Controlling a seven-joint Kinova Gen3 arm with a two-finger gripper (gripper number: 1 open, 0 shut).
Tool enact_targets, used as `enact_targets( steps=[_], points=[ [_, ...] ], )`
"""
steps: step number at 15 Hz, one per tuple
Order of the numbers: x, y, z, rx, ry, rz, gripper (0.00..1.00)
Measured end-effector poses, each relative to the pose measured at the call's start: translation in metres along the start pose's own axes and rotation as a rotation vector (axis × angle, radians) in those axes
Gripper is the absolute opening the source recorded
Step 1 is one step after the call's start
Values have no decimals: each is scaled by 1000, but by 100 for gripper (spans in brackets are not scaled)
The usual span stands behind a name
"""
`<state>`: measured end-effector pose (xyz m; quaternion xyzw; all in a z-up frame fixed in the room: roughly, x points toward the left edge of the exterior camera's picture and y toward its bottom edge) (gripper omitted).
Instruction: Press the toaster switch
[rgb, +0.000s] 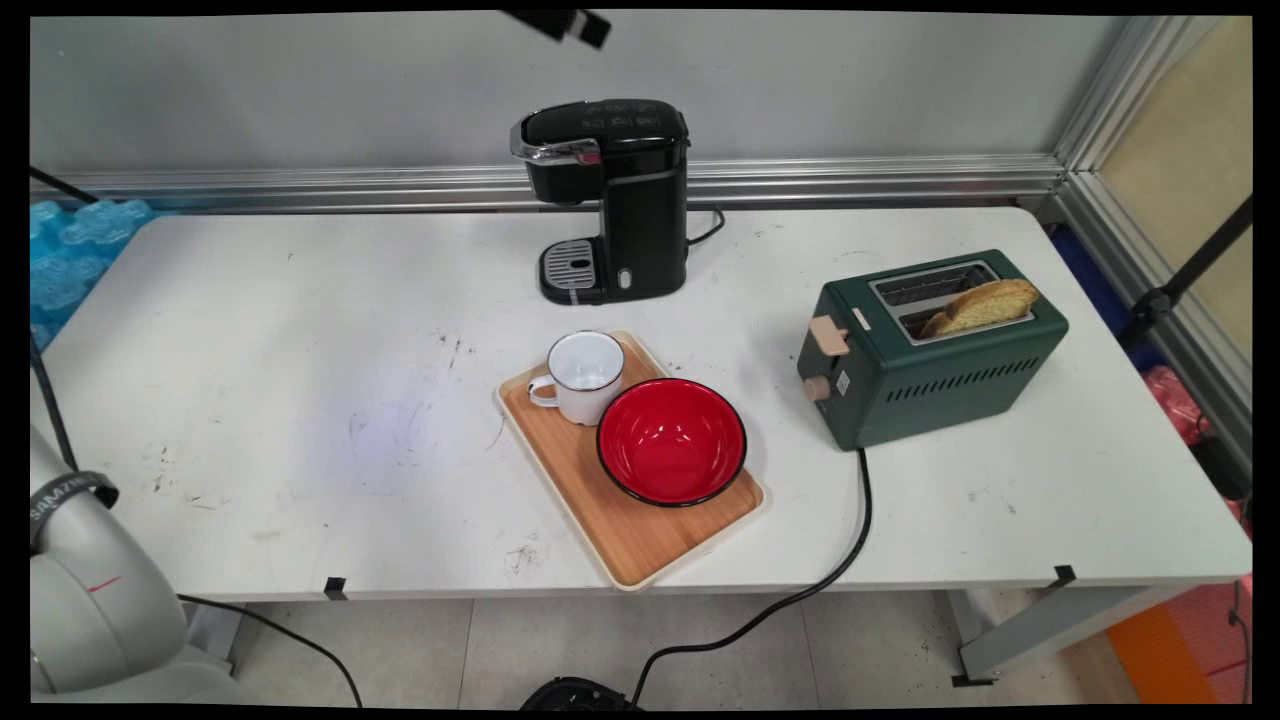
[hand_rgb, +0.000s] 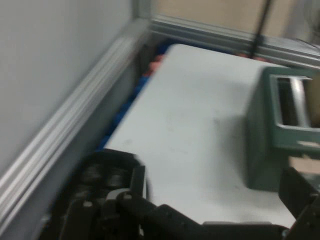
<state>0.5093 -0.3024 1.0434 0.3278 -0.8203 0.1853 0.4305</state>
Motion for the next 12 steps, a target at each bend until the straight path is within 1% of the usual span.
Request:
enact_targets(
  steps=[2, 5, 8, 12],
  points=[
    [1, 17, 5, -61, -14, 40, 100],
    [4, 44, 18, -131, -35, 61, 100],
    [9, 69, 42, -181, -56, 72, 100],
    [15, 100, 86, -232, -97, 75, 100]
  ],
)
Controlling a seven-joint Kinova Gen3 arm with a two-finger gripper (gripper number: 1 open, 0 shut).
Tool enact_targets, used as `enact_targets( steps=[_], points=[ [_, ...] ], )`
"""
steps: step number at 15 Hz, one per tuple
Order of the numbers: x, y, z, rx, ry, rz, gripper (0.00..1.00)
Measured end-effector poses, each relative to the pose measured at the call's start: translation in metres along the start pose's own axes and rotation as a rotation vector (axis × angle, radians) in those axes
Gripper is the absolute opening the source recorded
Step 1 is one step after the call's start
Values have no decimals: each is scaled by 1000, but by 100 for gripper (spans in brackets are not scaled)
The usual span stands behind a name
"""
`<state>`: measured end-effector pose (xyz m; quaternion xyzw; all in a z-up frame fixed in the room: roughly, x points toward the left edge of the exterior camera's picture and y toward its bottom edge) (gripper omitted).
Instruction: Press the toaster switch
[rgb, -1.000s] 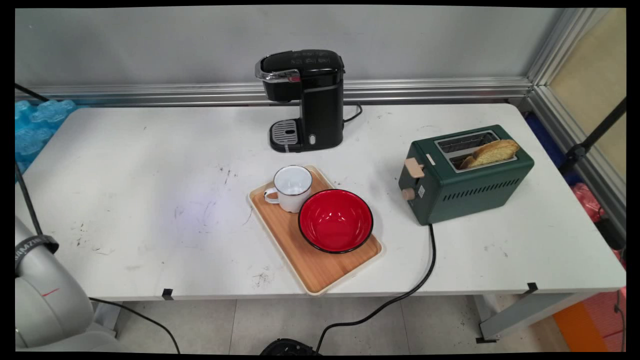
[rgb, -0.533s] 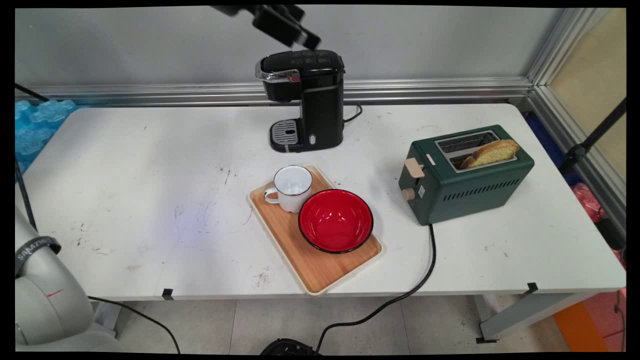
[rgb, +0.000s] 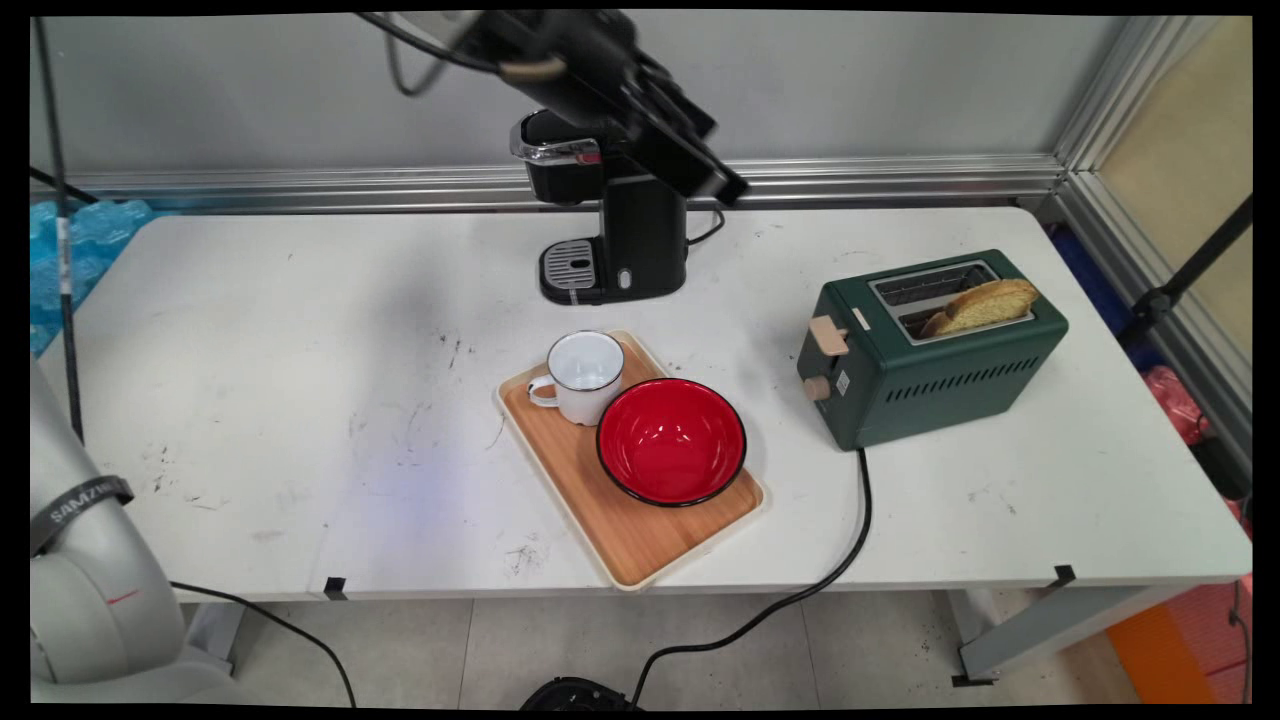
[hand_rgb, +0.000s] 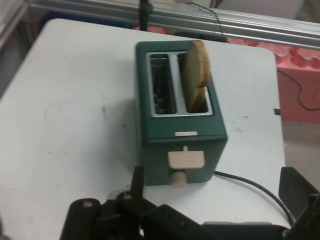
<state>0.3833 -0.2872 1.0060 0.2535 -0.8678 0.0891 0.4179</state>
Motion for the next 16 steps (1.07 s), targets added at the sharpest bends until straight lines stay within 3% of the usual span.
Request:
enact_targets(
  steps=[3, 9, 10, 16],
  points=[
    [6, 9, 38, -18, -30, 0, 100],
    [9, 15, 110, -15, -93, -10, 100],
    [8, 16, 121, -14, -102, -12, 0],
    [6, 19, 171, 3, -149, -22, 0]
  ],
)
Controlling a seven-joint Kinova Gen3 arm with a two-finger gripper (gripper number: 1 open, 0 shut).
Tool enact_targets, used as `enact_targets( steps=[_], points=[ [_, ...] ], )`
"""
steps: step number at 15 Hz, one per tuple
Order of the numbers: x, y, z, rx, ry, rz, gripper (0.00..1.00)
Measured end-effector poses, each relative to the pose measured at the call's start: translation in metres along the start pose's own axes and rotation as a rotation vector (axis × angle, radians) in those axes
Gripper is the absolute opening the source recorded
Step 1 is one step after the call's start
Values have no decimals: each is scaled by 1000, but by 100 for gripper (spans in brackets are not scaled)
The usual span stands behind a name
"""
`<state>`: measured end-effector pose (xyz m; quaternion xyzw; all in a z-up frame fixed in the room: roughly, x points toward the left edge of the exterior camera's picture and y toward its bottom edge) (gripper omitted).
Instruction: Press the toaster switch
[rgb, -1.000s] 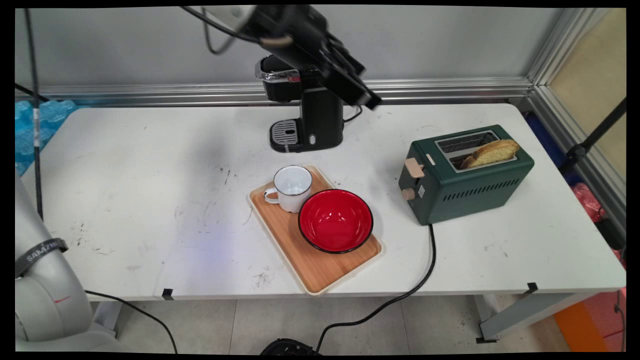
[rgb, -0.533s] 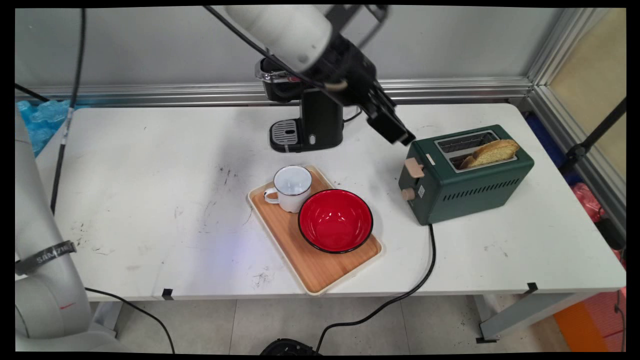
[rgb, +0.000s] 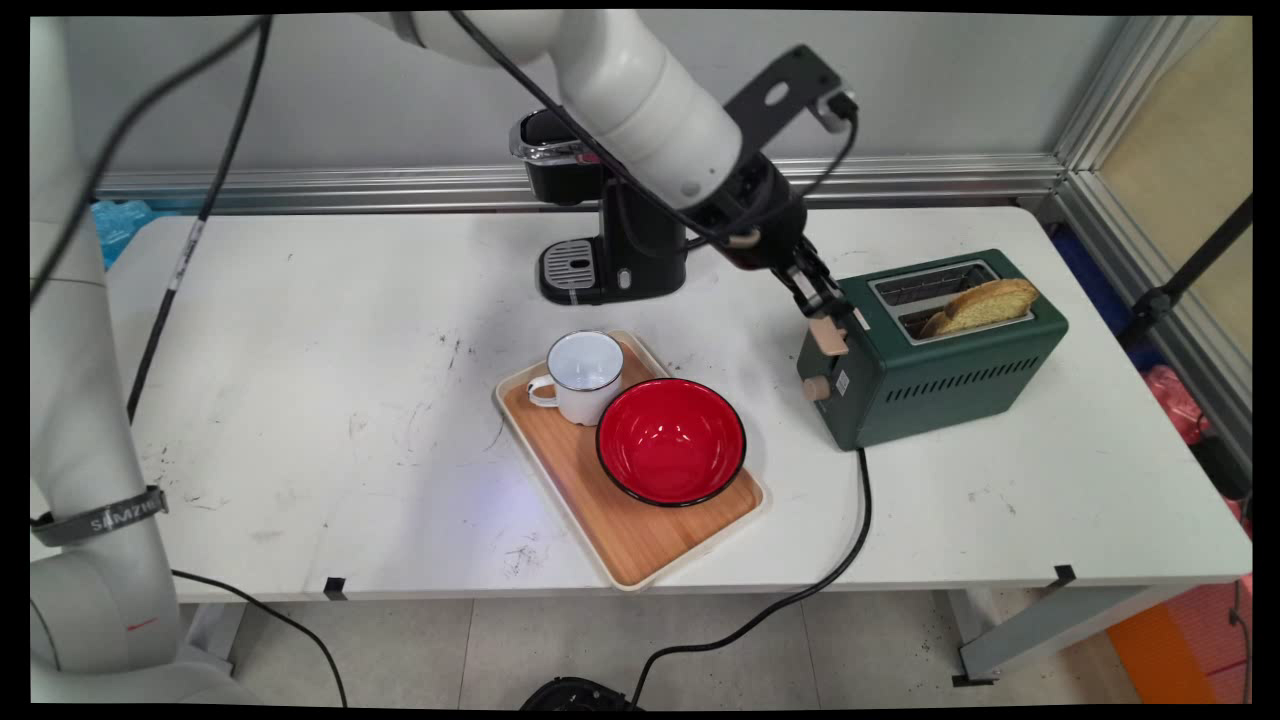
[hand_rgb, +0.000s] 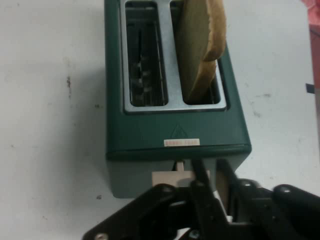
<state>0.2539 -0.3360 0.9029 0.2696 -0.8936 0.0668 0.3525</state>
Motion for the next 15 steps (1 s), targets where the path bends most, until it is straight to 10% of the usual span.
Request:
enact_targets(
  steps=[15],
  points=[
    [-9, -2, 69, 43, -93, -27, 0]
  ],
)
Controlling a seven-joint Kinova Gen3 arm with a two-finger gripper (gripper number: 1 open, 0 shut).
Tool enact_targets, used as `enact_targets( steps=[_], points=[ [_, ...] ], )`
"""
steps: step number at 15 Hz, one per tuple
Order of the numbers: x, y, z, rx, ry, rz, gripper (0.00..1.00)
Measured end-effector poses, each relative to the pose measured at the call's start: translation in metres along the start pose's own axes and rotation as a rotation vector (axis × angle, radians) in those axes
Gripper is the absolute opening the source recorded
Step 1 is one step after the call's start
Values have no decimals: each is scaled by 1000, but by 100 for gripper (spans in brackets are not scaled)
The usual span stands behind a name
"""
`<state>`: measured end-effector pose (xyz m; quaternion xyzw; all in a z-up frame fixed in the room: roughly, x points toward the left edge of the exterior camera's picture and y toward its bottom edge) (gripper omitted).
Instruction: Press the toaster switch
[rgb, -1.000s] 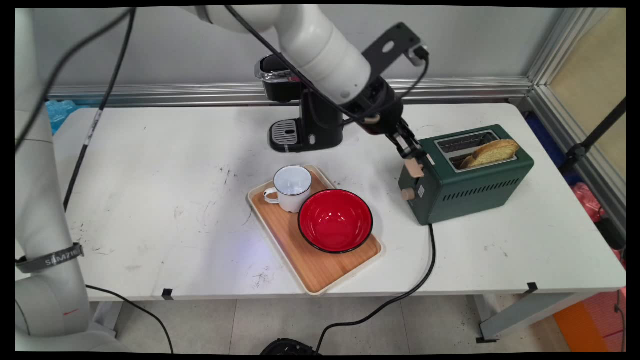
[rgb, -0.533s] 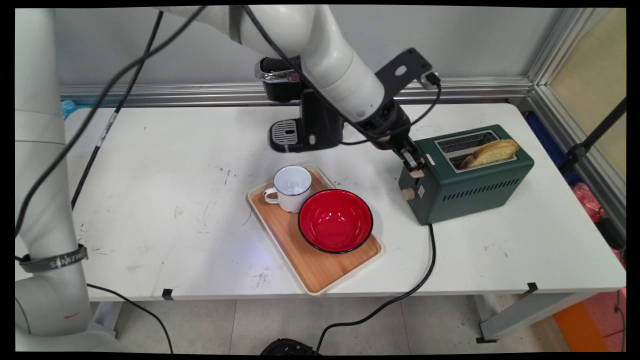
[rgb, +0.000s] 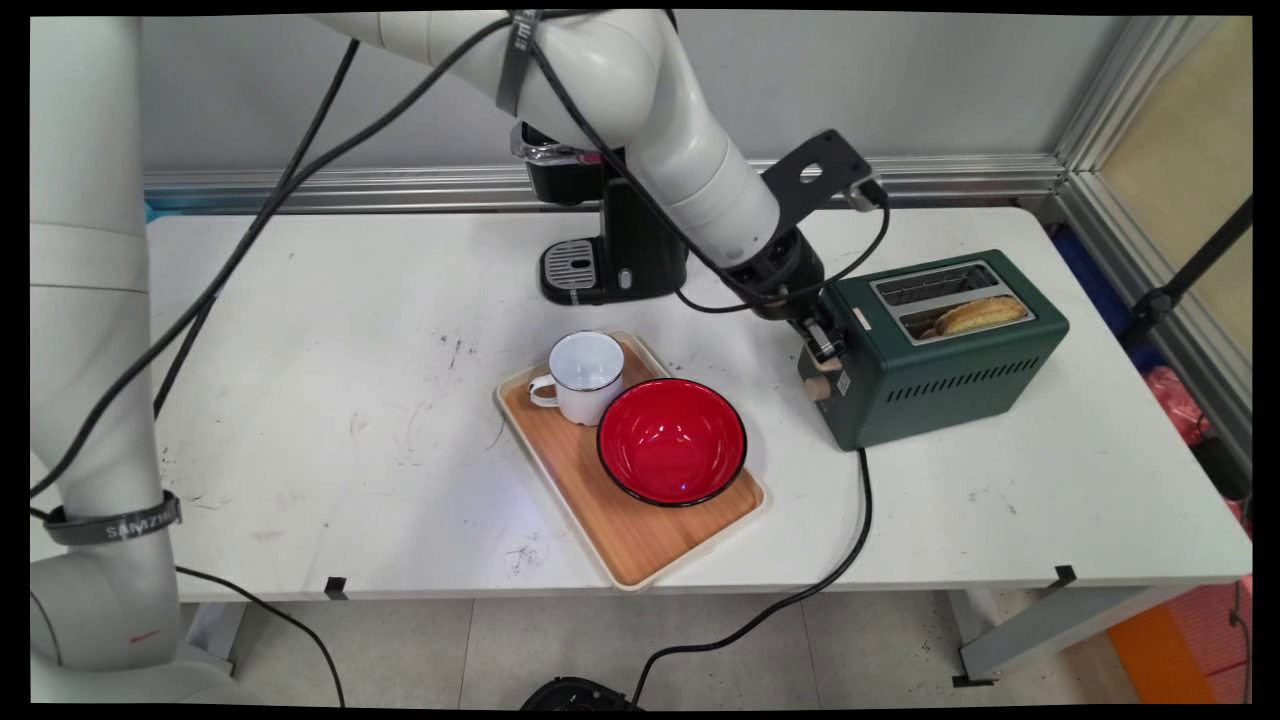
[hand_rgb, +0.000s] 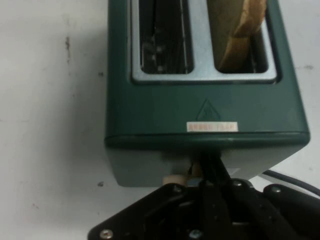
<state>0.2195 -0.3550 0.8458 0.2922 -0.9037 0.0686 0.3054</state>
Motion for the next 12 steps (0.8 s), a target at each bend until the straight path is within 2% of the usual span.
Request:
enact_targets(
  steps=[12],
  points=[
    [-10, -1, 17, 11, -51, -7, 0]
  ],
)
